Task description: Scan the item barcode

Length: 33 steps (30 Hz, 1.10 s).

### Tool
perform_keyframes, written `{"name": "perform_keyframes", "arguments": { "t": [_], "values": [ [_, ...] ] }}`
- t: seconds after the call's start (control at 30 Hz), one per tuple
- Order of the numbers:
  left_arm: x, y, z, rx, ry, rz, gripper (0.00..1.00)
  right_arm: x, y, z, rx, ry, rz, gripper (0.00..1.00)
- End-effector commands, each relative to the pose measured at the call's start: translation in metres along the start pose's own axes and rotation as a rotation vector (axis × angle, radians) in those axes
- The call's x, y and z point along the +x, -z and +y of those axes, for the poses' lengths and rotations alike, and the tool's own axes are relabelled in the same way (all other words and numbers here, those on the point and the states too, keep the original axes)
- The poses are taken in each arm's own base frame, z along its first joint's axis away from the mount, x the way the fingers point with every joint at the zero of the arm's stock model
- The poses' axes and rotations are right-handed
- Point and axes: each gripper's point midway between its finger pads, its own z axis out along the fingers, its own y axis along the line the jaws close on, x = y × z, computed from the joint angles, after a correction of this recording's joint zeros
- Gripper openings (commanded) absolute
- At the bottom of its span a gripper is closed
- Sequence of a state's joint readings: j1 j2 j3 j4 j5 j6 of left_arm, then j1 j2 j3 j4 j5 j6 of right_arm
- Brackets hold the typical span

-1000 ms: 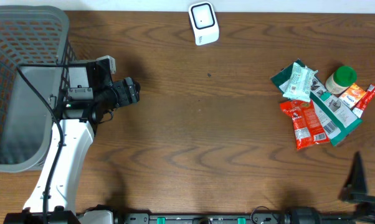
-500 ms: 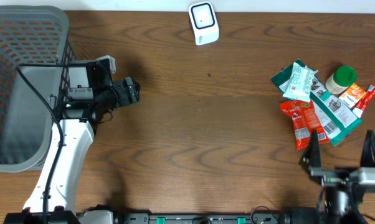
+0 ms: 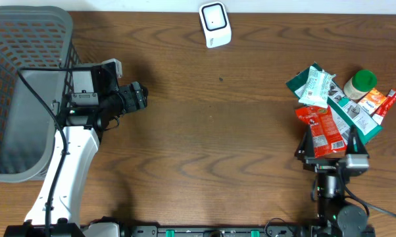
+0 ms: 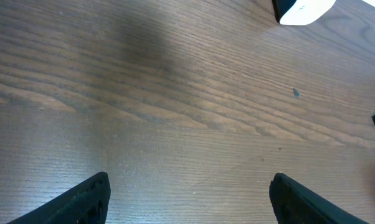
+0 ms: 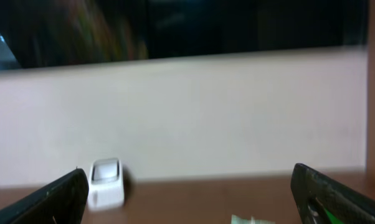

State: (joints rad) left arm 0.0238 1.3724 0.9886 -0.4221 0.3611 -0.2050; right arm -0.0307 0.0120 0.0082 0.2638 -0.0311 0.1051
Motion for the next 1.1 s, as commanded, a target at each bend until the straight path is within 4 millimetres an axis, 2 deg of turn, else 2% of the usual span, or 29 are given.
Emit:
{"name": "perform_keyframes", "arguments": {
  "t": [0.0, 0.17, 1.07],
  "values": [
    [-0.005, 0.004, -0.002, 0.003, -0.012, -0.016, 0.82, 0.021, 0.001, -0.004, 0.018, -0.041, 0.08, 0.99],
    [-0.005, 0.004, -0.002, 0.003, -0.012, -0.016, 0.82, 0.082, 0.014, -0.009, 0.047, -0.051, 0.336, 0.99],
    [-0.005, 0.004, -0.001, 0.002, -0.011, -0.015, 0.82, 0.081, 0.014, -0.009, 0.047, -0.046, 0.331, 0.99]
  ]
}}
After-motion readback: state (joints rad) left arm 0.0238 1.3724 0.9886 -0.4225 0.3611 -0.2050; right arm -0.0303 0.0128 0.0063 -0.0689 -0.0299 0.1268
